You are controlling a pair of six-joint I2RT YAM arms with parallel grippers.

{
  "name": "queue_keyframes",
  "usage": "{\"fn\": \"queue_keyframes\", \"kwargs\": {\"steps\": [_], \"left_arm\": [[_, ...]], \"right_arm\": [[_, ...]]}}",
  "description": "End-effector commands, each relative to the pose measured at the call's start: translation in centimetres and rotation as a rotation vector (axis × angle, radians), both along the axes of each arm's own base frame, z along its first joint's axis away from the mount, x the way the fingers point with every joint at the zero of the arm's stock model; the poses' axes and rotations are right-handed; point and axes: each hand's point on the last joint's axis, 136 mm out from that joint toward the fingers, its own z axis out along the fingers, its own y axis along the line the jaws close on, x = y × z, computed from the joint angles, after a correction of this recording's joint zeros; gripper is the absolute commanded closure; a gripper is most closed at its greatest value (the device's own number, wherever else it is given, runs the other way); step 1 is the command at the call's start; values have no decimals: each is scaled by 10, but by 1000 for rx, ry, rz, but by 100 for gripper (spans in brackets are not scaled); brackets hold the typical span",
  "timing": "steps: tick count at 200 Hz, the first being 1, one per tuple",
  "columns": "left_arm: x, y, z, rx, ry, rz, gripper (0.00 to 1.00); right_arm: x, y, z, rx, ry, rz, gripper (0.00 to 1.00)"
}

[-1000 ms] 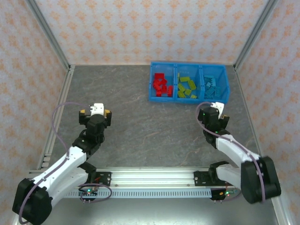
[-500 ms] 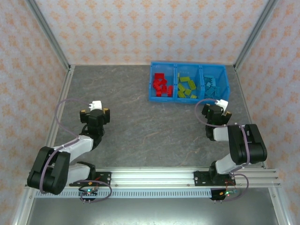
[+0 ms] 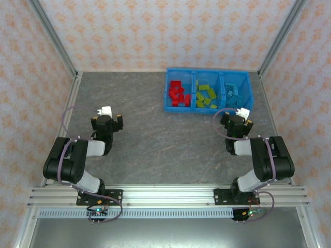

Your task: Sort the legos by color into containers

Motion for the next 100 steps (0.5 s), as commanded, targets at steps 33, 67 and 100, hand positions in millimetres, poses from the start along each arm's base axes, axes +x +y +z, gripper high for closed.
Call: {"fn": "queue_keyframes", "kwargs": {"steps": [33,67,100], "left_arm": [[10,-3,19,-24,-56,-15,0],[10,-3,19,-24,-56,-15,0],[10,-3,19,-24,-57,-15,0]], "right_arm": [[7,2,12,8,-45,5,1],[8,2,12,7,-39,8,1],[6,2,12,7,-45,8,1]]}}
